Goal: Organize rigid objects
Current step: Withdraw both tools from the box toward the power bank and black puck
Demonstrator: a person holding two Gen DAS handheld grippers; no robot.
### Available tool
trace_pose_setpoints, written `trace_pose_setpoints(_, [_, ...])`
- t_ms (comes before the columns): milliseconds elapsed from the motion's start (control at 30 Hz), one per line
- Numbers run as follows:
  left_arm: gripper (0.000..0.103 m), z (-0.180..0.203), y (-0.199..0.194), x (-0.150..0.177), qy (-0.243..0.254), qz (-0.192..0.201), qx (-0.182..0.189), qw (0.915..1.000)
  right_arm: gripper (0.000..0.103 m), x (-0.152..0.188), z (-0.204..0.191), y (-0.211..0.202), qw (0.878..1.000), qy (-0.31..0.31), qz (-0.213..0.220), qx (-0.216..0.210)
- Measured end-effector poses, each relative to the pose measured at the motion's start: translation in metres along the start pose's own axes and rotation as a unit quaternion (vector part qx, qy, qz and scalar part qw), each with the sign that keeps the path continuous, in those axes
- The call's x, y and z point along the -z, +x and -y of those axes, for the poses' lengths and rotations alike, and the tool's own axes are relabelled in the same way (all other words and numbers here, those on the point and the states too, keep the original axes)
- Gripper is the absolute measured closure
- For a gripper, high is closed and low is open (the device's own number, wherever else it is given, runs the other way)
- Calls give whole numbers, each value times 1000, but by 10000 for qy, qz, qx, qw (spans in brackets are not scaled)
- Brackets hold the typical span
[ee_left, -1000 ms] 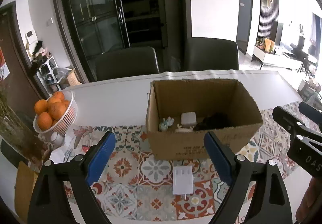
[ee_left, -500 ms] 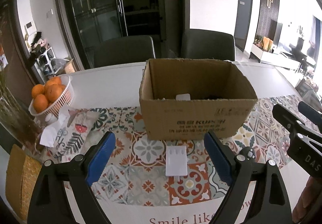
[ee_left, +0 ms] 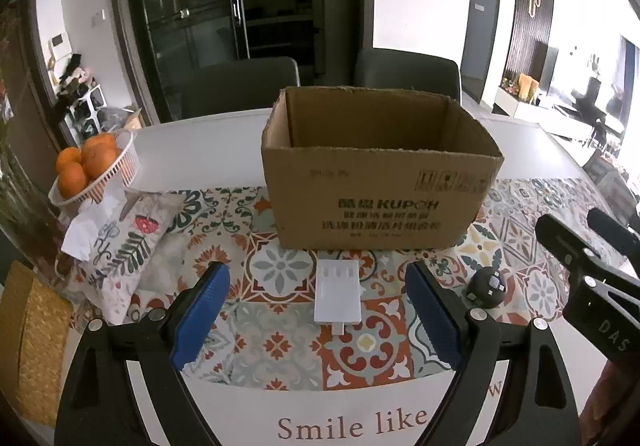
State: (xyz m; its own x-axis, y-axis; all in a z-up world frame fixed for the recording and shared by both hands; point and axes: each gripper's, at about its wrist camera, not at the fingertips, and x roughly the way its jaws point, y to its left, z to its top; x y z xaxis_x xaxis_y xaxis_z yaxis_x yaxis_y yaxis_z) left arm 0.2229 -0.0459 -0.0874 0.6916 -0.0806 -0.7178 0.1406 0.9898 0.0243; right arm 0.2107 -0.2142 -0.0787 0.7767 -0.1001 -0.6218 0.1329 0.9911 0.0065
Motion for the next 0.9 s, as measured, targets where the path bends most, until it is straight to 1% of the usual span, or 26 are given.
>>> trace_pose_setpoints(167, [13,5,5,14,32,105,-85,9999,22,17,5,8,9999,21,-123,-34])
trace_pose_setpoints(567, [13,11,35,41,-49,-37,-135,9999,22,46,11,34,9992,5,-387,-20])
trace_pose_setpoints(833, [13,16,56,49,2,-54,-197,9998,22,64,18,59,9978,209,-623,-107])
trace_pose_setpoints(900, [13,17,64,49,11,-121,-218,9997,22,68,19,66,9973,232,-675,-142])
